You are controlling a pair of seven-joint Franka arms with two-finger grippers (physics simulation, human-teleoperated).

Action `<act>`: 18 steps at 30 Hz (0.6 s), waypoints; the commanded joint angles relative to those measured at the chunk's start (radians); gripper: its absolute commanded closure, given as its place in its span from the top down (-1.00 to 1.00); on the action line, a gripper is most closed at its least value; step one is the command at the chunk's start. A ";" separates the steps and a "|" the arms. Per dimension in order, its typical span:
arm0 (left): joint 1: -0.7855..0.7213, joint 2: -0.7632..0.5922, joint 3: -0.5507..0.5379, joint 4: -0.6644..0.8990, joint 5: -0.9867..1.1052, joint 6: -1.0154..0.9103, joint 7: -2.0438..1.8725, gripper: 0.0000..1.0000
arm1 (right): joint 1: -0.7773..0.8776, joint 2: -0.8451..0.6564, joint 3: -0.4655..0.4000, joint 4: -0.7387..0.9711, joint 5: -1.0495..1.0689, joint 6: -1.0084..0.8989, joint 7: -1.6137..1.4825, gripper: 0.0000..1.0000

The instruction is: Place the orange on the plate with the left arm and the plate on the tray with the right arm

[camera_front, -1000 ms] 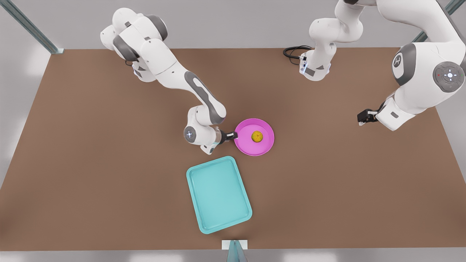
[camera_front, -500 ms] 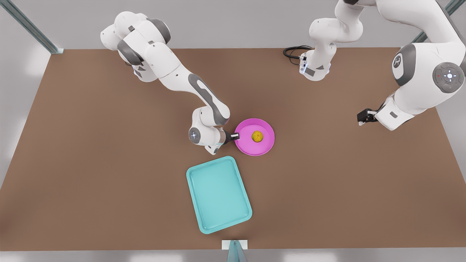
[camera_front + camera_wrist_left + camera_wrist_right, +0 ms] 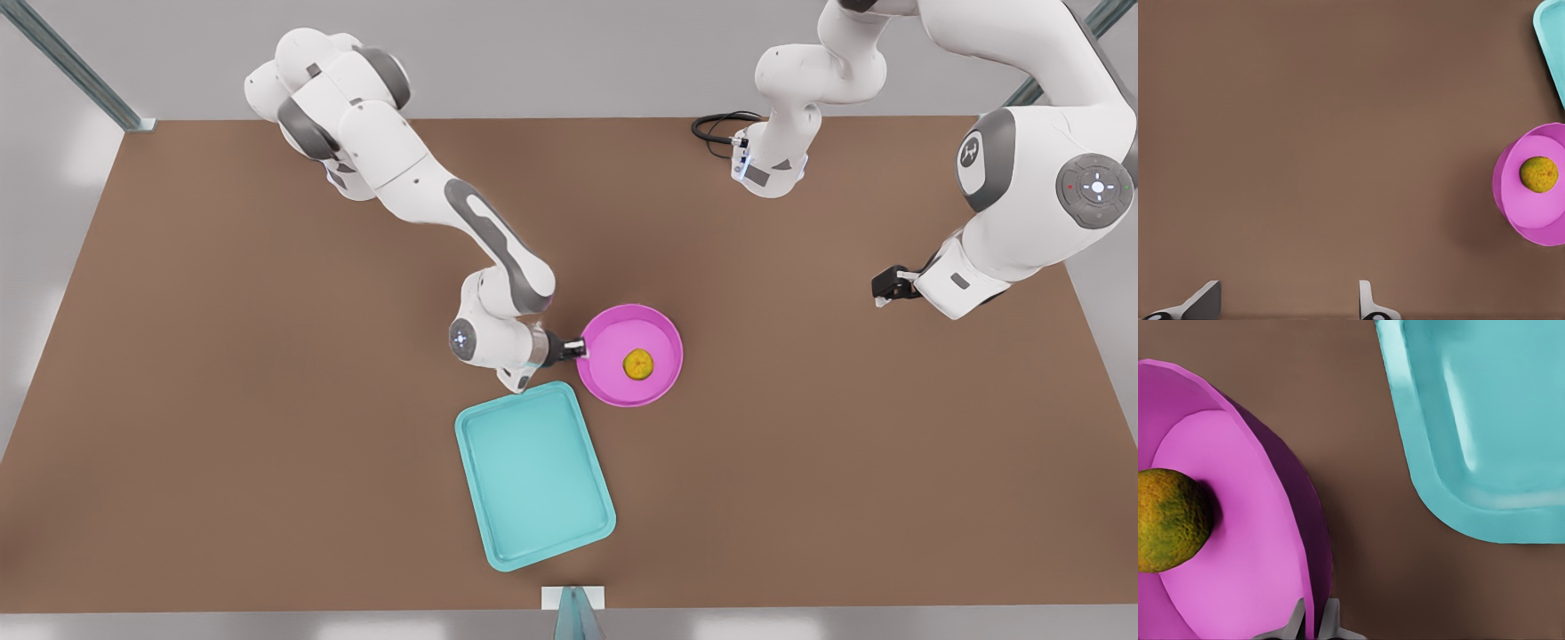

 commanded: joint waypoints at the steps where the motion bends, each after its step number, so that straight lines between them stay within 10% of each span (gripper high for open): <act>1: 0.000 -0.001 0.000 0.000 0.001 0.005 0.013 1.00 | -0.033 -0.002 0.000 0.036 -0.006 -0.056 0.013 -0.57; 18: 0.000 -0.001 0.000 0.007 0.001 0.005 0.004 1.00 | -0.338 0.167 -0.012 0.398 -0.256 -0.308 -0.294 -0.57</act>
